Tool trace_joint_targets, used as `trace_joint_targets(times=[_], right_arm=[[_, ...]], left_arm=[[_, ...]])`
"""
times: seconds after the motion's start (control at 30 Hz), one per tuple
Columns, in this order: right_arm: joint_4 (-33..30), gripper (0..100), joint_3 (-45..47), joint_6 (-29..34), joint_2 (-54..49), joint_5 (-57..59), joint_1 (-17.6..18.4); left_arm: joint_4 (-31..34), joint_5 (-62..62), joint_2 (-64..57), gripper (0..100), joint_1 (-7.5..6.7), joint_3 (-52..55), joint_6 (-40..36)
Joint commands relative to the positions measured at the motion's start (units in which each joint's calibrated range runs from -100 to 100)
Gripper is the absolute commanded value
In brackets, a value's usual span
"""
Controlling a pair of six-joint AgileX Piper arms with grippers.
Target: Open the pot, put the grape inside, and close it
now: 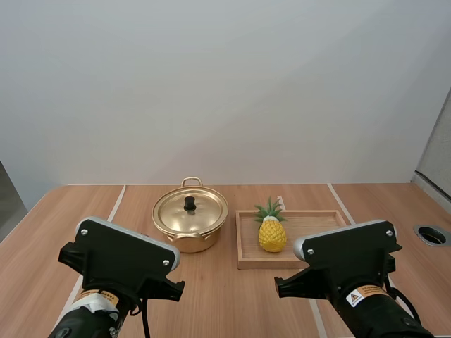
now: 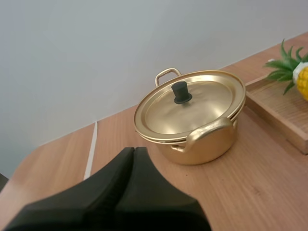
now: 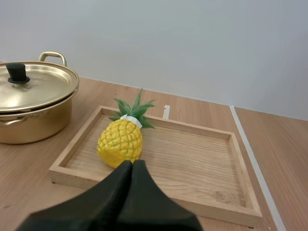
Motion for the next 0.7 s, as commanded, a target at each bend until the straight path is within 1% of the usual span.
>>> trace_joint_targets(times=[0.0,0.1,0.4,0.5,0.67], right_arm=[[2.4,0,0.0,-0.3,-0.4,-1.3,0.1],[3.3,0,0.0,-0.3,-0.4,2.0,0.1],[4.4,0,0.0,-0.3,-0.4,2.0,0.1],[6.7,0,0.0,-0.3,-0.4,1.8,0.1],[7.8,0,0.0,-0.3,-0.4,1.8,0.1]], left_arm=[[-2.3,0.5,-0.3,0,-0.32,0.0,-4.6],[-2.8,-0.2,-0.3,0,-0.32,0.0,-5.8],[-2.8,-0.2,-0.3,0,-0.32,0.0,-5.8],[-2.8,-0.2,-0.3,0,-0.32,0.0,-5.8],[-2.8,-0.2,-0.3,0,-0.32,0.0,-5.8]])
